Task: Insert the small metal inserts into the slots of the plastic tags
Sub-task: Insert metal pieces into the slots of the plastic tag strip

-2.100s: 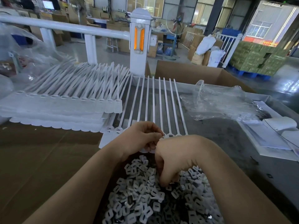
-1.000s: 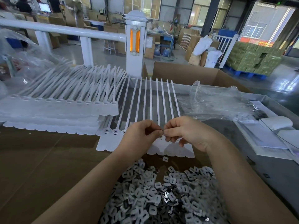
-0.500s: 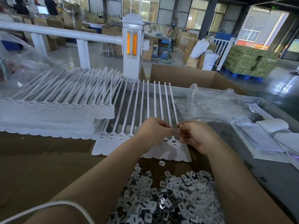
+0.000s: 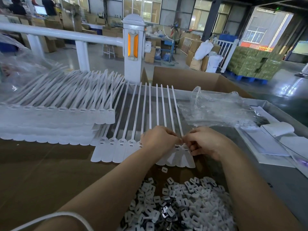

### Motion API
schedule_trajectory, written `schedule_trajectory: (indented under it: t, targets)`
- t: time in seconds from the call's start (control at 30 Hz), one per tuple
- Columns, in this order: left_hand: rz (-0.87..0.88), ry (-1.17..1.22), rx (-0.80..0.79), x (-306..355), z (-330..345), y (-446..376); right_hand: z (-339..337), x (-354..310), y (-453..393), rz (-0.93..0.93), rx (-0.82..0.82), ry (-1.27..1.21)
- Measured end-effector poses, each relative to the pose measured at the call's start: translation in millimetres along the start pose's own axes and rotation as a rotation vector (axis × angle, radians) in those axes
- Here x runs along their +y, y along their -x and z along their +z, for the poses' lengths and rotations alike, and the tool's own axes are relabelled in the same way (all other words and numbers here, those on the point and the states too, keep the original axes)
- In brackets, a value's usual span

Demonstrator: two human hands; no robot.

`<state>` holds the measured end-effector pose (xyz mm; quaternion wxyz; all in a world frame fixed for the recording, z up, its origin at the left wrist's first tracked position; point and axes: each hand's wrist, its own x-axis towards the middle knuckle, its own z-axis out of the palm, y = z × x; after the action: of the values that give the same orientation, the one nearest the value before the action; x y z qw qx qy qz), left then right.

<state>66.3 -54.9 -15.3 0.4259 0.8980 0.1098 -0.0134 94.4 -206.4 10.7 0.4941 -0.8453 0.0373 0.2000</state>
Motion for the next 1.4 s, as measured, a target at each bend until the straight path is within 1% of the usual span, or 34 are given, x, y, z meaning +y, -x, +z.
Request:
schedule_trajectory:
  t: [0.13, 0.4, 0.5, 0.6, 0.77, 0.93, 1.27, 1.4]
  targets:
    - [0.024, -0.018, 0.006, -3, 1, -1, 0, 2, -1, -0.024, -0.030, 0.060]
    - [0.133, -0.172, 0.010, -6, 4, -3, 0, 0, 2, -0.038, -0.076, 0.122]
    - [0.206, -0.207, 0.018, -9, 6, -3, 1, -3, 4, -0.024, -0.067, 0.171]
    - [0.255, -0.212, 0.037, -11, 9, -3, 0, -4, 6, -0.009, -0.016, 0.259]
    - [0.261, -0.194, 0.045, -12, 7, -4, -1, -6, 7, 0.000, -0.009, 0.362]
    - [0.251, -0.200, 0.036, -12, 7, -4, -1, -7, 8, -0.001, 0.006, 0.411]
    - [0.261, -0.211, 0.034, -11, 6, -2, -2, -8, 8, -0.004, 0.019, 0.377]
    - [0.261, -0.210, 0.029, -12, 5, -2, -3, -8, 8, -0.011, 0.026, 0.426]
